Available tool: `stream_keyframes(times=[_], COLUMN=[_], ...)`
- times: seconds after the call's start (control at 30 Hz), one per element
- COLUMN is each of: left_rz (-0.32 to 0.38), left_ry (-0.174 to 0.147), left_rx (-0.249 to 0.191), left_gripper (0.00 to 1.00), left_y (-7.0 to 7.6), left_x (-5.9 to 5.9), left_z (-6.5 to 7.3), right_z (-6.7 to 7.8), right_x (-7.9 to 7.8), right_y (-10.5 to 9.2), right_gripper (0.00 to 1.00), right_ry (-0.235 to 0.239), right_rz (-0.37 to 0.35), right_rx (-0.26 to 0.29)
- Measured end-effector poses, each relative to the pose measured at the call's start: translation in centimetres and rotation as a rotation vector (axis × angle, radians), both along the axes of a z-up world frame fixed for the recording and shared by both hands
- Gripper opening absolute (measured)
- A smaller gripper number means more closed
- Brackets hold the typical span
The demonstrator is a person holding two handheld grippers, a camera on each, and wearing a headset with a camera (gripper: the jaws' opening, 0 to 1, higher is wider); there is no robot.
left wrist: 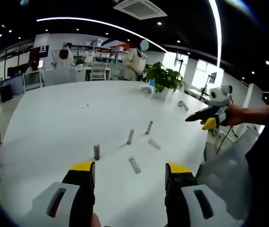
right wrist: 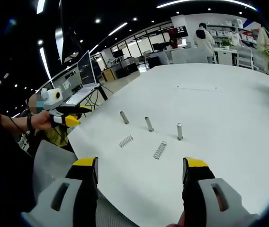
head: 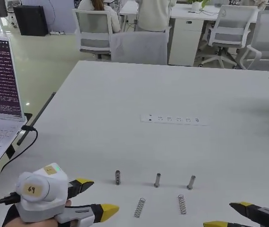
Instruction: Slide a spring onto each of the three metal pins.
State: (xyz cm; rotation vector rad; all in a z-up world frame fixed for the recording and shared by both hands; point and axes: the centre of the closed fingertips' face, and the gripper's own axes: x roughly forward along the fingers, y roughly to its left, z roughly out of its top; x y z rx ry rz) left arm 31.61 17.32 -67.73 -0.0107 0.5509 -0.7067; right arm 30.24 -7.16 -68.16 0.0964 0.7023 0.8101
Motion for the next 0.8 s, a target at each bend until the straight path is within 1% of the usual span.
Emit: stream_keyframes(times=[0.23,0.47,0.73,0.8], left_rz=[-0.019,-0.028,-0.027,-0.029], left_ry=[0.007,0.023,0.041,0.044], left_rx=[0.0,0.023,0.019,0.024], left_gripper=[0.55,0.53,0.53,0.52], left_y=[-1.0,-1.9,-2.8,-3.0], left_x=[0.2,0.4,0.9,1.0], left_z=[-0.3,-1.4,-2.2,-2.4], right_z=[0.0,0.1,0.0,0.0], right_x=[-0.4,-0.6,-1.0,-1.1], right_y=[-0.3,-0.7,-0.7,-0.7], right_gripper=[0.71,0.7,0.7,0.7], right_ry=[0.002,0.002,0.005,0.006], right_rz=[-0.004,-0.013,-0.015,-0.015], right_rx=[-0.002,-0.003,-0.003,-0.002])
